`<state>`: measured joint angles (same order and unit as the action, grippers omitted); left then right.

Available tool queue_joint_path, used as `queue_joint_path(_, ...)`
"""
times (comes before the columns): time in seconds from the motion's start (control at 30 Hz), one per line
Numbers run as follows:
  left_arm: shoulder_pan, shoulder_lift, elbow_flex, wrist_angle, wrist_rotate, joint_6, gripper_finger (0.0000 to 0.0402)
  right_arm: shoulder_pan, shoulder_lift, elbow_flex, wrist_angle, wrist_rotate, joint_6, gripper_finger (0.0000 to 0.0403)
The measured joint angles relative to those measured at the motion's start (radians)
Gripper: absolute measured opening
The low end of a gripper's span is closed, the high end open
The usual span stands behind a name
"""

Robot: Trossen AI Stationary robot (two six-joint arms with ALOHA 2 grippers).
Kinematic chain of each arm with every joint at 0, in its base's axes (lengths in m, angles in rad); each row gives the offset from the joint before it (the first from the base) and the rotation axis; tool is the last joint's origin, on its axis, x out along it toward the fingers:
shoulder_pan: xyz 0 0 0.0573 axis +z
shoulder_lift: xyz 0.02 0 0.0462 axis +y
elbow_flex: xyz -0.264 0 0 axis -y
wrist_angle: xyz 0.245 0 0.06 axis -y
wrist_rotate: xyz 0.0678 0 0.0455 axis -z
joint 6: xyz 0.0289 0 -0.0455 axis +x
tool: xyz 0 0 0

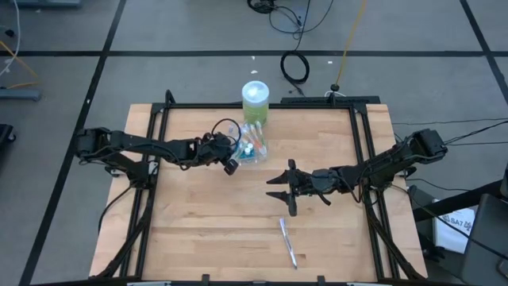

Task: Pick & Place toothbrushing station
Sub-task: Put the blue toothbrush into the transparent organizer, then put the purple toothbrush into the transparent organizer

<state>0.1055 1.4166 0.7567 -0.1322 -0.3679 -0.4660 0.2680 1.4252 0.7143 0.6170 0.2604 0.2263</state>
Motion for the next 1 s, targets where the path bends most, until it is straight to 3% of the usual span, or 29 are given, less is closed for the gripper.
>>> queue_joint_path(0.5, -0.004, -0.002, 0.000, -0.007, 0.005, 0.063, 0.0162, 0.002, 0.000, 0.000, -0.001, 0.000, 0.000, 0.0177)
queue_joint_path(1.0, -0.042, -0.189, 0.000, -0.029, 0.003, 0.068, 0.0175, 0.002, 0.000, 0.000, -0.010, 0.000, 0.065, 0.0176)
